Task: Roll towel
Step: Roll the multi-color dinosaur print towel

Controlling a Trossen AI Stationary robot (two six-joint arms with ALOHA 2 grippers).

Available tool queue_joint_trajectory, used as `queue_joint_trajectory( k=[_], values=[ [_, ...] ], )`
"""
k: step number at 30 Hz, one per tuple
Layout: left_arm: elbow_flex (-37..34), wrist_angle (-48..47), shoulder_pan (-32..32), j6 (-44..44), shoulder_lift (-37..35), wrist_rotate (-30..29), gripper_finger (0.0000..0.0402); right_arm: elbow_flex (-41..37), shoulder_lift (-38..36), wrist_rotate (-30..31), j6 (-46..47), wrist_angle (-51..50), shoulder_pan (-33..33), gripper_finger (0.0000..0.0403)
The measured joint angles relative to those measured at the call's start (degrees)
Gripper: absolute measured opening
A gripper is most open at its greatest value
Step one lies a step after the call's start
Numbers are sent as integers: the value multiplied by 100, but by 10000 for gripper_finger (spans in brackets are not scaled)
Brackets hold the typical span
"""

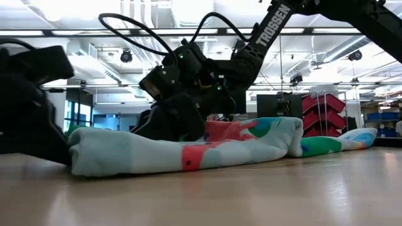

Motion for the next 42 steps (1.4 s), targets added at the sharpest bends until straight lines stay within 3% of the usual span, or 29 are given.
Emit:
queue_joint_trajectory(
  k=[16,23,30,36,42],
  values=[
    [459,-124,316,1336,-464,-275,186,-2,-79,255,-111,-99,7,211],
    [365,-272,381,1290,-416,-54,173,-2,-379,436,-277,-578,2,215],
    [365,-846,339,1032,-780,824,160,2,-449,559,-415,-739,15,213],
    [365,-972,224,916,-905,964,158,7,-625,531,-461,-937,13,217],
    [327,-1059,79,334,-726,1238,158,-11,-287,343,-445,-745,-20,219]
  ],
)
